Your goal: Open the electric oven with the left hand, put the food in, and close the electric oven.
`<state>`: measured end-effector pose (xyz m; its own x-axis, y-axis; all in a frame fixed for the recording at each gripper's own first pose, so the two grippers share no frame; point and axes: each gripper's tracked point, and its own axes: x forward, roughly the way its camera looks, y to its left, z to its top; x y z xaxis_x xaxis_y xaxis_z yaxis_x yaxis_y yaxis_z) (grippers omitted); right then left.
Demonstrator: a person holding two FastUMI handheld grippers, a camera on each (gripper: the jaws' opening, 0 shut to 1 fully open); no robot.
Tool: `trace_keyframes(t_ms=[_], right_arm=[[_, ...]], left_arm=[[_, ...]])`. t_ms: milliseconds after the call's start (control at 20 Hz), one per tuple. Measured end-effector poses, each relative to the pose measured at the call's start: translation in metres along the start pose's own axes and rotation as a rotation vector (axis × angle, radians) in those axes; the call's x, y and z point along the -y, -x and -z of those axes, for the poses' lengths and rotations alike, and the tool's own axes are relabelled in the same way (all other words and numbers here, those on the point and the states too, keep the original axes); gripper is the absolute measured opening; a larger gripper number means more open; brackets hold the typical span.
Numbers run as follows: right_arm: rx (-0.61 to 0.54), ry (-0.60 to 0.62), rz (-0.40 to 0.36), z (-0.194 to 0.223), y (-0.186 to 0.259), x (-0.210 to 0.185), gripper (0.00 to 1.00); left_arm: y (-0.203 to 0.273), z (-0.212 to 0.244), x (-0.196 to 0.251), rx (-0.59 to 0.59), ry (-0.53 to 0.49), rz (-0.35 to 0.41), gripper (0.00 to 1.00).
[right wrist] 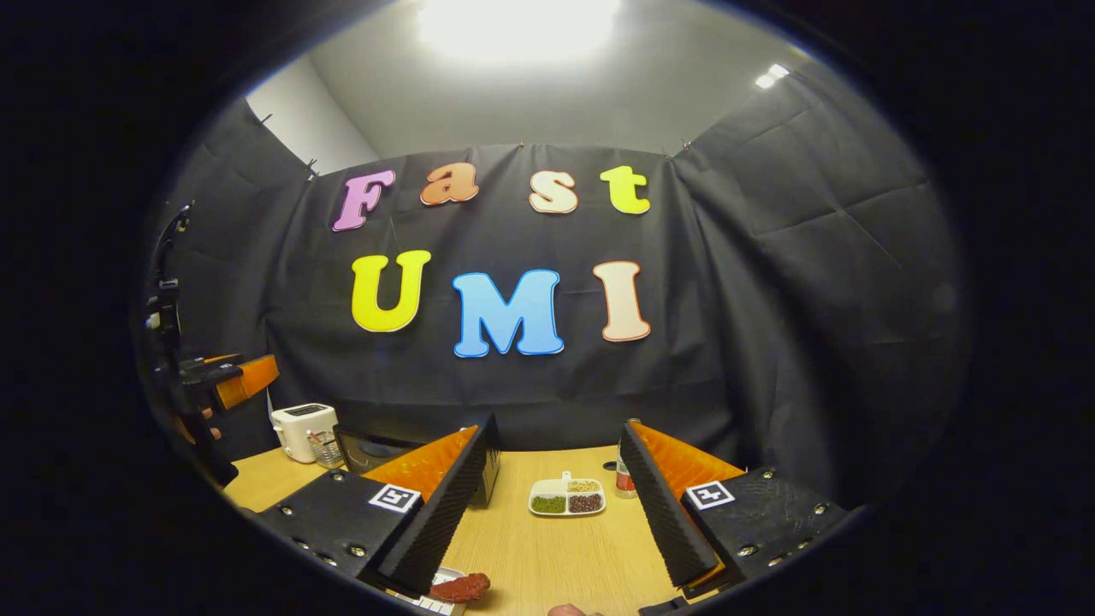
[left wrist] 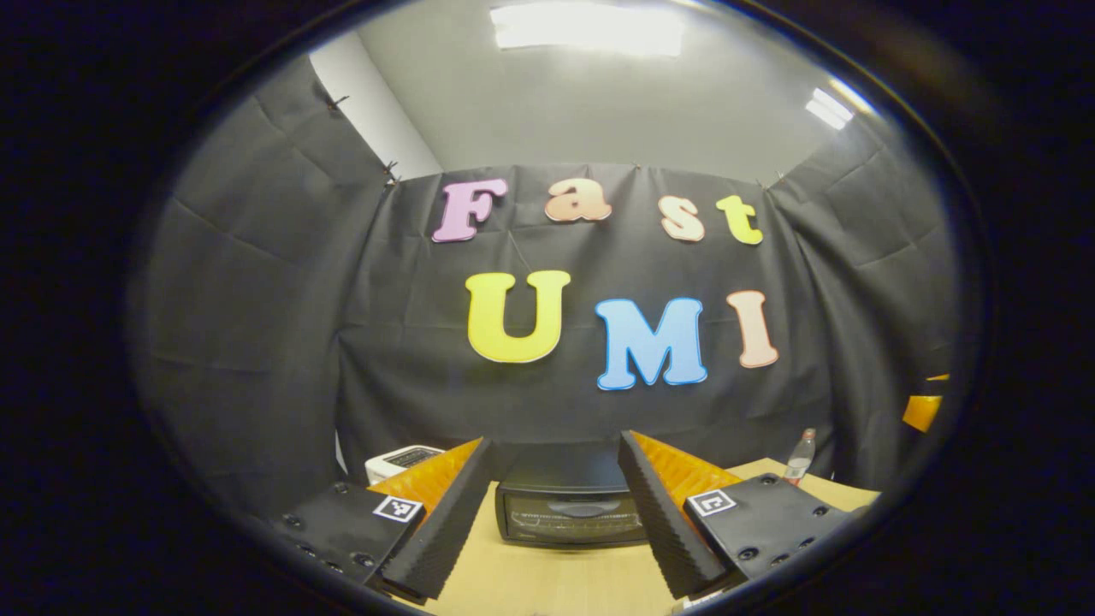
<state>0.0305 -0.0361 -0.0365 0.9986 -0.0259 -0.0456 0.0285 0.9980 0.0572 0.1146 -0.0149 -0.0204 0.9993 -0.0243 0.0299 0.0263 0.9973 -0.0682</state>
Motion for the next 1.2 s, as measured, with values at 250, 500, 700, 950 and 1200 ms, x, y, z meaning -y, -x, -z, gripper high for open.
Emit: trace_keyframes(t_ms=[250,500,700,950,1200], right_arm=[[0.019,0.017,0.060,-0.007,-0.007,-0.009,0.97],[0.008,0.044,0.126,-0.006,-0.013,-0.014,0.97],[0.000,0.071,0.180,-0.003,-0.013,-0.016,0.97],[-0.015,0.089,0.236,0.001,-0.008,-0.020,0.97],[-0.034,0.111,0.269,0.003,-0.004,-0.021,0.97]], left_arm=[[-0.055,0.036,0.003,-0.039,-0.019,0.067,0.96],[-0.100,0.076,0.017,-0.090,0.001,0.136,0.96],[-0.129,0.112,0.030,-0.138,0.009,0.183,0.97],[-0.162,0.157,0.040,-0.208,0.006,0.210,1.00],[-0.184,0.199,0.042,-0.270,-0.007,0.211,1.00]])
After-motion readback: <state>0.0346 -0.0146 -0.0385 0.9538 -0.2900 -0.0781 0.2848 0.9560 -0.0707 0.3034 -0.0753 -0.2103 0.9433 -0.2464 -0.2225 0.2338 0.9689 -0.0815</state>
